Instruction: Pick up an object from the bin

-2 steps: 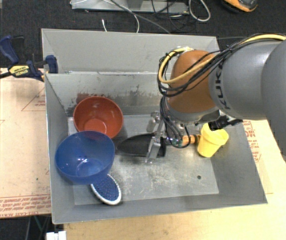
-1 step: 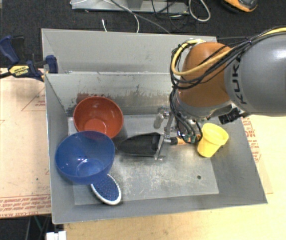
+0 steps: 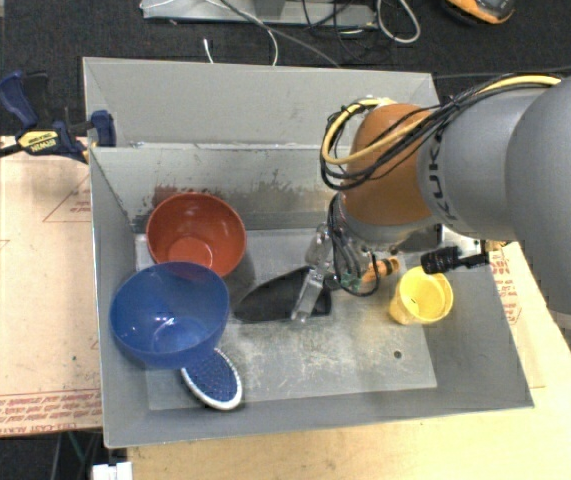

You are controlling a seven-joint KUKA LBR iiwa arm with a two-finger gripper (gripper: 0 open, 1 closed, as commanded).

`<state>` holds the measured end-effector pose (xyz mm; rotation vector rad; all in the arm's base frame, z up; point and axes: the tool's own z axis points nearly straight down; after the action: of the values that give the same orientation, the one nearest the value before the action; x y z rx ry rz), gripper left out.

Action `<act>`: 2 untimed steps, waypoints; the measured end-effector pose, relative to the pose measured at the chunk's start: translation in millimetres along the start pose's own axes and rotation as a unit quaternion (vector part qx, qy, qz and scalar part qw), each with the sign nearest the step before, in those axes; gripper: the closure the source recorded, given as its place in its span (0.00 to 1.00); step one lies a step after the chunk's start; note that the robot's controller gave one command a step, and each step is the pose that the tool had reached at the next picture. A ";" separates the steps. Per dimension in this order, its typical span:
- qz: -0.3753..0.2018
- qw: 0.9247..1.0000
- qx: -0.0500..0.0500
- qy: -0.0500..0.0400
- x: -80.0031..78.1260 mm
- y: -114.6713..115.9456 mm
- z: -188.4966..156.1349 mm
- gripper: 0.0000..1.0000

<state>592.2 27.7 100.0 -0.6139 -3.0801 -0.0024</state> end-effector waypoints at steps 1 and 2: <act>-0.052 0.999 -0.004 -0.007 12.9 24.2 29.8 0.00; 0.038 0.999 -0.003 -0.004 -0.3 67.9 28.5 1.00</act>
Offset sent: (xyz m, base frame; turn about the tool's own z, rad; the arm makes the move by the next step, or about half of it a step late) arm 0.0248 0.0612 -0.0300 0.0797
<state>618.5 90.4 71.6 -0.7328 -3.0632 -0.0077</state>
